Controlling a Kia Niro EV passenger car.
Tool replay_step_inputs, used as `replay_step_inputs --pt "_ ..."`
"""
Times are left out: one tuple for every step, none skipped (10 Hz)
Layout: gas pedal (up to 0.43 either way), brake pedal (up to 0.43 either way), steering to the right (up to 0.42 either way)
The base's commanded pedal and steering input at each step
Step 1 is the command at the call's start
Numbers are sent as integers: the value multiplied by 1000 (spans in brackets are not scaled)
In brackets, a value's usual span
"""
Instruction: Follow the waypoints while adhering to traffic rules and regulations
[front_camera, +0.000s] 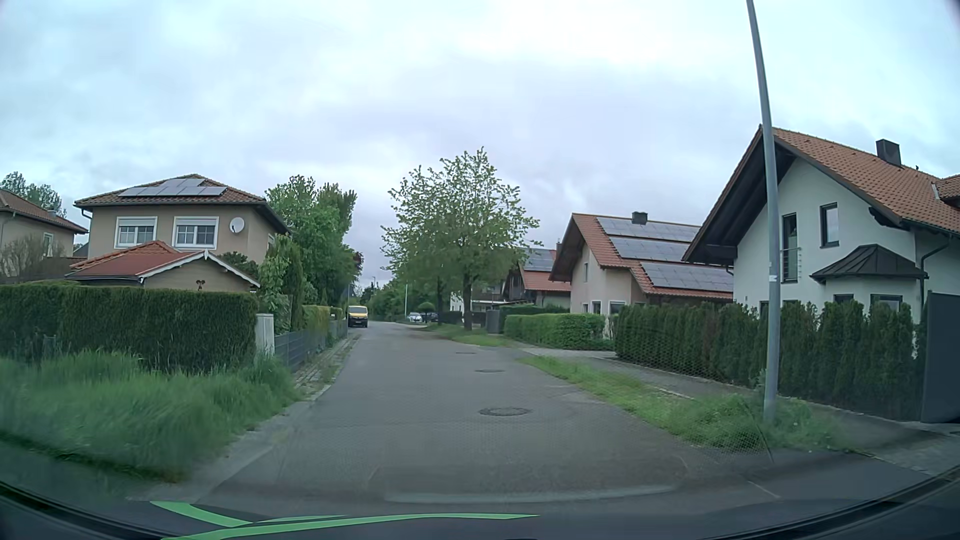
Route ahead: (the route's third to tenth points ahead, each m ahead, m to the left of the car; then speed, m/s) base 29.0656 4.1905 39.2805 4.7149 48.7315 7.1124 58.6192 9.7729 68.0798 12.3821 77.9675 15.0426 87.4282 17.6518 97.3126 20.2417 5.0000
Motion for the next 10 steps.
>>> replay_step_inputs --pt "87 0 4" --pt "79 0 2" --pt "79 0 -2" --pt "79 0 -9" --pt "67 0 -17" --pt "67 0 -21" --pt "67 0 -22" --pt "67 0 -21" --pt "67 0 -22" --pt "67 0 -22"
